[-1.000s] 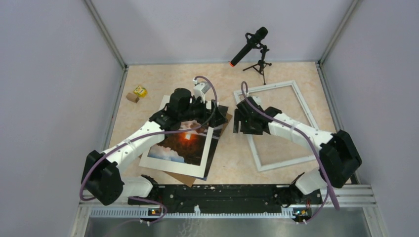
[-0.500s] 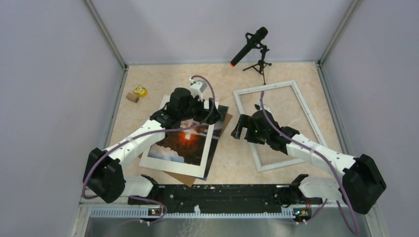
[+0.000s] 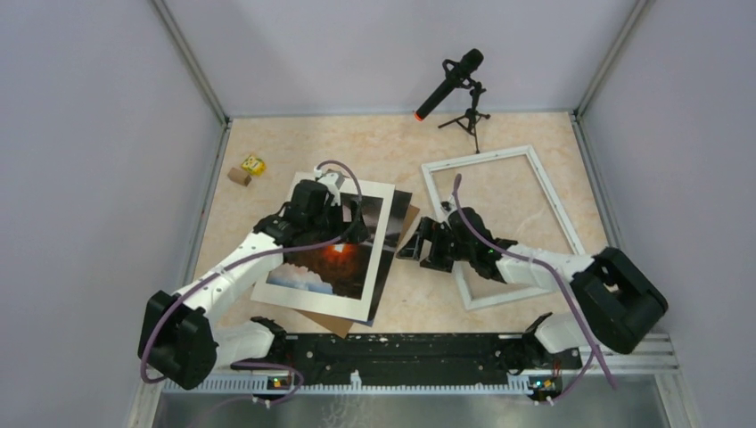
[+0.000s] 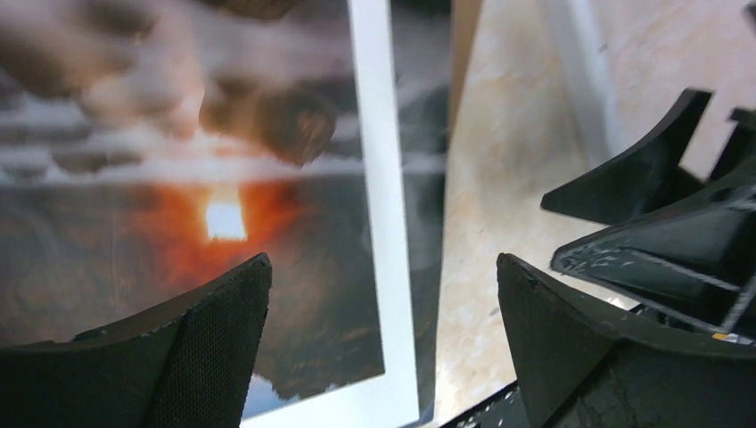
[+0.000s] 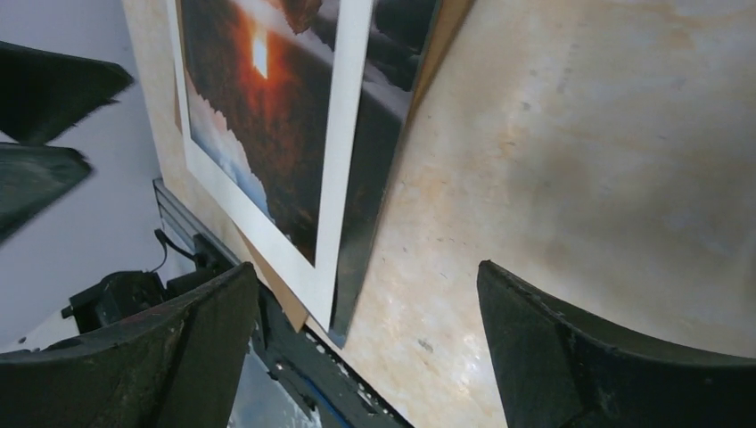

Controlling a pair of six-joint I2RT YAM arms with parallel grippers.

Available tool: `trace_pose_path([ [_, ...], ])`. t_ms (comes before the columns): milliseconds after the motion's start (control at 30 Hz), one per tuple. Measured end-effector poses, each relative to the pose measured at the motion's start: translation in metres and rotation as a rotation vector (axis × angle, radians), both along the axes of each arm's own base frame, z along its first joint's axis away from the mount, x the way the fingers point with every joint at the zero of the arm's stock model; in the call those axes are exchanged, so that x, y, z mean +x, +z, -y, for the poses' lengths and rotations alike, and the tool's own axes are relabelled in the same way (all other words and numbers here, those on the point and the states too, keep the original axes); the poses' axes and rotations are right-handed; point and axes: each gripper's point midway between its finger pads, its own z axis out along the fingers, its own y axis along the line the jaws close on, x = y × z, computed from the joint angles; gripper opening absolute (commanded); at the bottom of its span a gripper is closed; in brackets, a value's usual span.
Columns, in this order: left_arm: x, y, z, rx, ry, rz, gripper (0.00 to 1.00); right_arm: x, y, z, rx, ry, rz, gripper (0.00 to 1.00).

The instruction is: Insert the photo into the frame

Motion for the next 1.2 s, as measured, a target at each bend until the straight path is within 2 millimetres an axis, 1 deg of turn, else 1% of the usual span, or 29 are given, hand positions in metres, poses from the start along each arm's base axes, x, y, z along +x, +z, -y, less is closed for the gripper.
trace_pose_path([
  [33,-0.005,-0.010,-0.004,0.010,0.012,-0.036,0.98,0.000,-0.002,-0.006,-0.001,0.013,-0.009,0.79],
  [133,-0.026,-0.042,-0.015,0.037,0.047,-0.156,0.98,0.003,-0.002,-0.030,0.030,0.048,-0.024,0.70],
  [233,-0.046,-0.067,-0.021,0.035,0.094,-0.264,0.98,-0.001,-0.005,-0.046,0.066,0.066,-0.041,0.63],
  [300,-0.060,-0.084,-0.024,0.025,0.124,-0.337,0.98,-0.006,-0.009,-0.055,0.081,0.082,-0.055,0.57],
  [367,-0.072,-0.095,-0.026,0.016,0.141,-0.391,0.98,-0.013,-0.014,-0.062,0.087,0.105,-0.072,0.53],
  [467,-0.085,-0.106,-0.026,-0.011,0.161,-0.444,0.98,-0.022,-0.019,-0.074,0.092,0.134,-0.097,0.51],
  [567,-0.083,-0.102,-0.023,-0.048,0.171,-0.428,0.98,-0.029,-0.022,-0.081,0.097,0.148,-0.108,0.45],
  [667,-0.086,-0.103,-0.021,-0.078,0.175,-0.429,0.98,-0.031,-0.025,-0.085,0.094,0.149,-0.117,0.39],
  [867,-0.091,-0.099,-0.016,-0.118,0.147,-0.426,0.98,-0.028,-0.032,-0.085,0.084,0.110,-0.141,0.36],
  [967,-0.095,-0.089,-0.010,-0.151,0.086,-0.409,0.98,-0.026,-0.033,-0.086,0.089,0.094,-0.148,0.36],
  [1033,-0.098,-0.076,-0.004,-0.191,0.038,-0.383,0.98,-0.025,-0.032,-0.086,0.097,0.085,-0.150,0.35],
  [1200,-0.108,-0.063,-0.004,-0.217,0.015,-0.368,0.98,-0.023,-0.033,-0.092,0.131,0.083,-0.153,0.33],
])
